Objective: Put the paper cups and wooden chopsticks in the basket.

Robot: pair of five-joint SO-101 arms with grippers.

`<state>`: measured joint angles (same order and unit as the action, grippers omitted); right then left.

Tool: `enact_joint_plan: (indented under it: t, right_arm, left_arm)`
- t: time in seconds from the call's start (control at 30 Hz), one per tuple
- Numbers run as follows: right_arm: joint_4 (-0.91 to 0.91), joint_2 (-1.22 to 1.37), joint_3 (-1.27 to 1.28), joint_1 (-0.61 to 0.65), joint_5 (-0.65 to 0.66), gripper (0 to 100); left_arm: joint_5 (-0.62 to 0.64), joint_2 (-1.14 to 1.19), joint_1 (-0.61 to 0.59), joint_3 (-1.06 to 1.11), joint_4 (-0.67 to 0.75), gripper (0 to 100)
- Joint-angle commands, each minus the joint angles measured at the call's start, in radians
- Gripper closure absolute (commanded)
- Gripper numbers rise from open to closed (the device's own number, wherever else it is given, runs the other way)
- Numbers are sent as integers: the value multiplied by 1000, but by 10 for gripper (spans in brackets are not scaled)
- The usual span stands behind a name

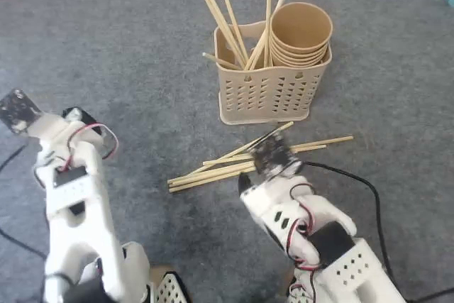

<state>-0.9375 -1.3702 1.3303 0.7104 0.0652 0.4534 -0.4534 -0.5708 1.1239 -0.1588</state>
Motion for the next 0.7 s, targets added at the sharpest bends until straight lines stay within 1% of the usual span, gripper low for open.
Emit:
enact_joint_plan:
  t: [0.0,0.17,0.33,0.4,0.5,0.67]
  right_arm:
    - [-5,45,-20,44,101,876]
    - [64,245,-94,85,187,876]
    - [154,558,-239,131,221,874]
    - [186,699,-311,139,227,847]
    - [216,885,-419,139,232,810]
    - [263,1109,-555,136,247,820]
  left_arm:
    - [29,130,-38,-160,-55,987]
    - [114,298,-83,-302,-123,987]
    - [115,443,-103,-435,-196,987]
    - [115,483,-103,-467,-215,987]
    - [115,508,-107,-495,-230,987]
    - [130,511,-118,-499,-230,987]
